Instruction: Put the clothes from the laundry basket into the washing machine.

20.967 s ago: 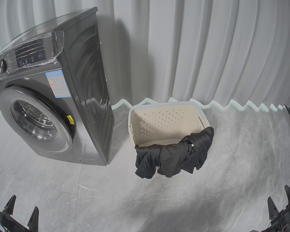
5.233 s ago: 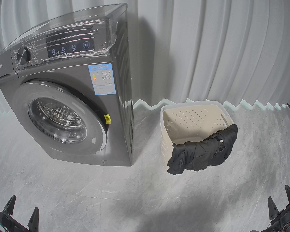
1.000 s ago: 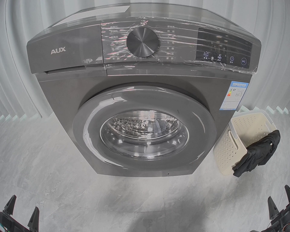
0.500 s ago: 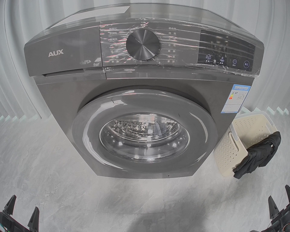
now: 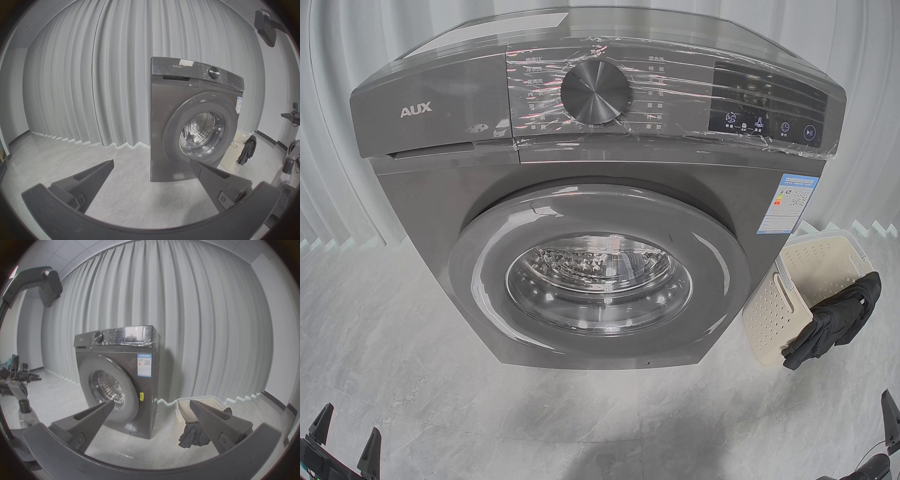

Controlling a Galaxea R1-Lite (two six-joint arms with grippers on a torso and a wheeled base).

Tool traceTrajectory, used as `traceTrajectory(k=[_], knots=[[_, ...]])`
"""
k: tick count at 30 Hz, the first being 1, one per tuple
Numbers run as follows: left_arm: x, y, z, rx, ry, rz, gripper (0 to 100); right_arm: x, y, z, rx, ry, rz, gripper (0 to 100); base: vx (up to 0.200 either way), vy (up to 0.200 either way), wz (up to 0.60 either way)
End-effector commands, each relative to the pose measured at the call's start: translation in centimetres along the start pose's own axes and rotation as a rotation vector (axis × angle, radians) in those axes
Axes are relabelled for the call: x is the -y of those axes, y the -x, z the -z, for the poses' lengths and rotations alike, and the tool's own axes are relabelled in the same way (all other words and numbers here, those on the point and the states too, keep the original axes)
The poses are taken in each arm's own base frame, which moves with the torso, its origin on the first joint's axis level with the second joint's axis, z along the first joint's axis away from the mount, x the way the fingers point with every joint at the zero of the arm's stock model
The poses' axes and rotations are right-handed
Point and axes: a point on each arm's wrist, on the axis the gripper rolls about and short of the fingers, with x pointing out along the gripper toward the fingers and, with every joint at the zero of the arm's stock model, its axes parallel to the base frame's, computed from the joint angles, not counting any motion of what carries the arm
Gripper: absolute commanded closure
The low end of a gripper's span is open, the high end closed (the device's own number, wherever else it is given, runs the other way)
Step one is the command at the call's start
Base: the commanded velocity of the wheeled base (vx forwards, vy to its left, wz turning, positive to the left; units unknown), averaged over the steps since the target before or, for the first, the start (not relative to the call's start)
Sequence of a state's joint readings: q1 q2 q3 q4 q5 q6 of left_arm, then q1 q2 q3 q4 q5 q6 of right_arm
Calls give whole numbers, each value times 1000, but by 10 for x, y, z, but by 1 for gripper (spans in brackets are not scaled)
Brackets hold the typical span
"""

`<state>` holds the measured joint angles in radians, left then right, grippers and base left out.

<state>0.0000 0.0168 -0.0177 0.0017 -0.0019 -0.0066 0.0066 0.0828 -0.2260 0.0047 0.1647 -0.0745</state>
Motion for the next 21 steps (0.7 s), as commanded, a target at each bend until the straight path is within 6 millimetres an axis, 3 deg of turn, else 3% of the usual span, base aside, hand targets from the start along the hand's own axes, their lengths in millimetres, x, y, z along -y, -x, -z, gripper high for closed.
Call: traceTrajectory(k=[1, 9, 10, 11, 16, 21], knots=[[0, 0, 5, -1, 0, 1, 0, 4, -41, 0, -224, 72, -169, 0, 0, 0, 0], [0, 0, 5, -1, 0, 1, 0, 4, -108, -10, -298, 56, -371, 0, 0, 0, 0], [0, 0, 5, -1, 0, 1, 0, 4, -108, -10, -298, 56, -371, 0, 0, 0, 0], [0, 0, 5, -1, 0, 1, 0, 0, -124, -10, -293, 34, -407, 0, 0, 0, 0], [0, 0, 5, -1, 0, 1, 0, -14, -154, -7, -323, -70, -478, 0, 0, 0, 0], [0, 0, 5, -1, 0, 1, 0, -29, -178, -7, -361, -174, -438, 0, 0, 0, 0]])
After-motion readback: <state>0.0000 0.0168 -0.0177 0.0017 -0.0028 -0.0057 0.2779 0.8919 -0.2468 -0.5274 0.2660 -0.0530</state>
